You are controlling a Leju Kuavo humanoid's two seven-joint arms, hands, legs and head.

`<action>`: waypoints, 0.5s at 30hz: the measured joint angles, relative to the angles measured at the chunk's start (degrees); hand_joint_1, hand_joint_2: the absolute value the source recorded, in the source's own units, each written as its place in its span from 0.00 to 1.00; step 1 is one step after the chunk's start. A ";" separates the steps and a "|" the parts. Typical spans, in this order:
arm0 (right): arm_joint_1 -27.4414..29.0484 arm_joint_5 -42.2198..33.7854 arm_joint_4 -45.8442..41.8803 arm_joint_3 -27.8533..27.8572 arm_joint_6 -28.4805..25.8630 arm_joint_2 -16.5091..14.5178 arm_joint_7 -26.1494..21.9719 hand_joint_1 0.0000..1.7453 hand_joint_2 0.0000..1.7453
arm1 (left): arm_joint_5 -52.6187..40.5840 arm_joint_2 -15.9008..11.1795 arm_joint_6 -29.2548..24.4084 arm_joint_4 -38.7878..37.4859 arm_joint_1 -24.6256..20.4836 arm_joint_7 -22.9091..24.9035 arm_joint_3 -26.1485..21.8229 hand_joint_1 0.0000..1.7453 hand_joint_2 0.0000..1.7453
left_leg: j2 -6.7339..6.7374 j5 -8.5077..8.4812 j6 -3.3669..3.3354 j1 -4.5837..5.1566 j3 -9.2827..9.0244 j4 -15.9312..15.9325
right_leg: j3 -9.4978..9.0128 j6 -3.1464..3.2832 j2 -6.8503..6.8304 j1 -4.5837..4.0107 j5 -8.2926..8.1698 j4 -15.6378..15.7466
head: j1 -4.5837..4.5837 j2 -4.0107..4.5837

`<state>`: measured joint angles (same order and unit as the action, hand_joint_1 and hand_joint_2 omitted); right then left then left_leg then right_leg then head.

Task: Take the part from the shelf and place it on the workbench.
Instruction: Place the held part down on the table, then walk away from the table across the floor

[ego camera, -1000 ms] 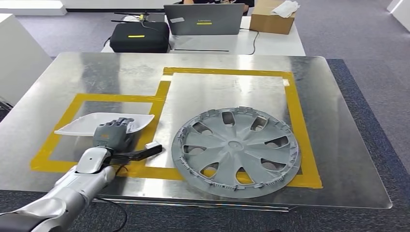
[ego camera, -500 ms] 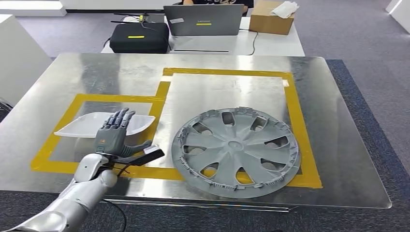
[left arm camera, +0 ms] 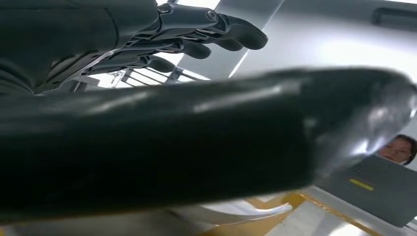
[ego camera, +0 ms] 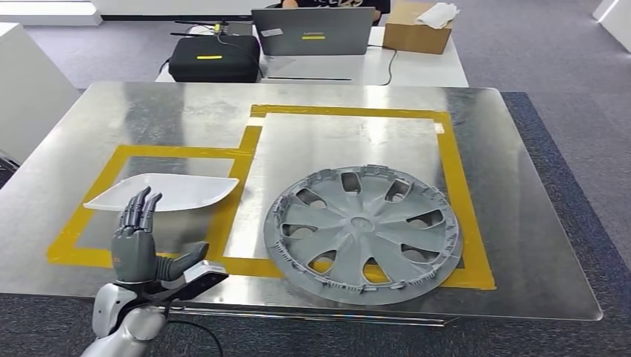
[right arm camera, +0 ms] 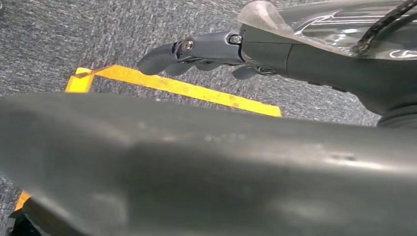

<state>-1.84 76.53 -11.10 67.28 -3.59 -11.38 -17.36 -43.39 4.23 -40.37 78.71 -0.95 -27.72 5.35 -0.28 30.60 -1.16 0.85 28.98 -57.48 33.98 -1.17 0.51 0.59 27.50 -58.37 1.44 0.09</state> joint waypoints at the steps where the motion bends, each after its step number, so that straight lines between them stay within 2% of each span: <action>1: 0.00 0.32 0.00 -0.01 -0.02 -0.09 -0.13 0.00 0.00 | 1.55 -0.13 0.00 1.26 1.09 -1.12 -0.64 0.00 0.00 | 0.01 0.04 -0.05 0.05 -0.01 -0.03 | -0.02 -0.03 0.03 0.04 -0.02 0.02 | 0.01 -0.01; 5: -0.01 1.56 0.00 -0.19 -0.51 -0.57 -0.70 0.00 0.00 | 9.72 -0.40 0.30 7.11 7.24 -7.22 -6.74 0.00 0.00 | 0.10 0.17 -0.29 0.21 -0.06 -0.18 | -0.04 -0.12 0.10 0.13 -0.03 0.04 | 0.02 0.00; 8: -0.17 1.85 0.00 -0.28 -0.80 -0.86 -0.85 0.00 0.00 | 12.99 -0.30 0.70 10.59 10.25 -10.05 -12.20 0.00 0.00 | 0.06 -0.43 -0.84 0.09 -0.25 0.34 | -0.08 -0.66 -0.06 0.16 -0.19 0.34 | 0.04 0.00; 10: -0.34 2.04 0.00 -0.38 -0.91 -0.90 -0.91 0.00 0.00 | 14.72 0.20 0.68 12.15 11.28 -10.91 -14.89 0.00 0.00 | 0.12 -1.27 -1.37 -0.31 -0.62 1.46 | 0.44 -0.99 -0.16 0.04 0.93 -0.50 | -0.08 0.00; 12: -0.43 2.17 0.00 -0.46 -0.97 -0.90 -0.94 0.00 0.00 | 15.96 0.62 0.71 12.88 11.71 -11.37 -16.25 0.00 0.00 | 0.18 -1.60 -1.59 -0.51 -0.80 1.94 | 1.02 -1.06 -0.20 -0.01 2.18 -1.66 | -0.22 0.00; 15: -0.43 2.19 0.00 -0.49 -0.98 -0.90 -0.93 0.00 0.00 | 16.19 0.66 0.74 12.98 11.78 -11.43 -16.47 0.00 0.00 | 0.19 -1.61 -1.62 -0.54 -0.77 1.94 | 1.23 -1.08 -0.18 0.00 2.51 -2.16 | -0.26 0.00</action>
<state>-2.27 78.71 -11.10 66.79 -4.57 -12.28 -18.29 -27.20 4.89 -39.63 91.69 10.83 -39.15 -11.12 -0.09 28.99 -2.78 0.32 28.20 -55.54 35.21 -2.24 0.32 0.59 30.01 -60.53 1.17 0.09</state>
